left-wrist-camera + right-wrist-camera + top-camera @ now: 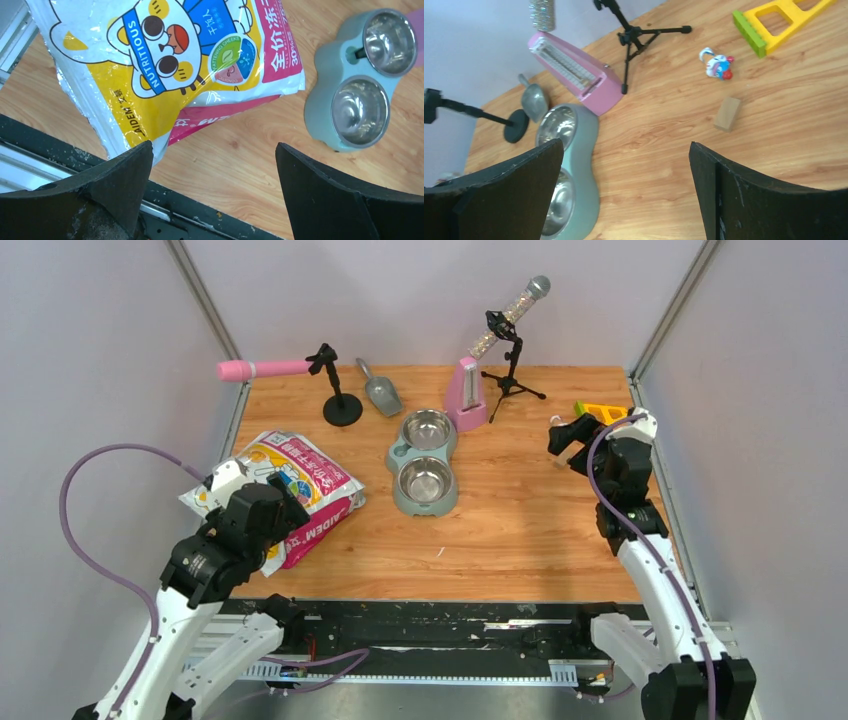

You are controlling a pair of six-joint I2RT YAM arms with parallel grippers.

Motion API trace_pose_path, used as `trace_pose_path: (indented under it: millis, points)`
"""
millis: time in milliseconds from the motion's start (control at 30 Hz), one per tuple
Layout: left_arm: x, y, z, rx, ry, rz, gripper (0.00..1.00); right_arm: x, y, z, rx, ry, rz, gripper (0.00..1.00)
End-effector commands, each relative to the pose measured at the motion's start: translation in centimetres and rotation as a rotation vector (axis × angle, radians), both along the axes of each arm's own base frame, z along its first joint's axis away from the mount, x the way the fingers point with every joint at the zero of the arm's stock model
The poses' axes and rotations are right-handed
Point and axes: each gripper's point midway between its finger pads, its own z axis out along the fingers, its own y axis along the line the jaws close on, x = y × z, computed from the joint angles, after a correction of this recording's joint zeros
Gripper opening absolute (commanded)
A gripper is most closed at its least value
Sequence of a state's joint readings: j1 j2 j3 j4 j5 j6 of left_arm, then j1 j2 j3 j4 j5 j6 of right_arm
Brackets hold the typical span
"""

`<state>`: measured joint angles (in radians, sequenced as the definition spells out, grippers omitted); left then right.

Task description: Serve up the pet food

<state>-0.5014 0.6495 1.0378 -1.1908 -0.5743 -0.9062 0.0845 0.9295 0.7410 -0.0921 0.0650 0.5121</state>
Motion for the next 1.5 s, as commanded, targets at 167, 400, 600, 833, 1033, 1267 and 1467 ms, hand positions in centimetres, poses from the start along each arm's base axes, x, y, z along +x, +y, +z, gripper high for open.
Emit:
trace_pose_path:
  millis: [167, 400, 600, 833, 1033, 1267, 1467]
  points:
    - [1.3, 4.0, 0.9, 0.026, -0.091, 0.289, 1.00, -1.3, 3.5, 2.6, 0.105, -0.101, 0.177, 1.00]
    - [4.3, 8.1, -3.0, -0.090, 0.034, 0.451, 1.00, -1.0, 4.1, 2.8, 0.097, -0.113, 0.219, 1.00]
    - [2.2, 13.8, -7.0, -0.211, 0.037, 0.841, 1.00, -1.1, 4.2, 2.4, 0.093, -0.117, 0.227, 1.00]
    - [3.1, 14.5, -9.4, -0.207, -0.144, 0.822, 1.00, -1.1, 5.0, 2.1, 0.116, -0.108, 0.267, 1.00]
    - [5.9, 12.2, -11.1, -0.307, -0.279, 0.648, 0.96, -1.4, 5.5, 2.4, 0.122, -0.129, 0.296, 0.99]
    - [5.4, 11.7, -13.8, -0.330, -0.241, 0.650, 0.60, -1.9, 5.2, 2.9, 0.119, -0.153, 0.283, 0.98]
    - [5.9, 10.3, -12.5, -0.345, -0.222, 0.548, 0.00, -2.0, 5.1, 2.8, 0.129, -0.151, 0.276, 0.98]
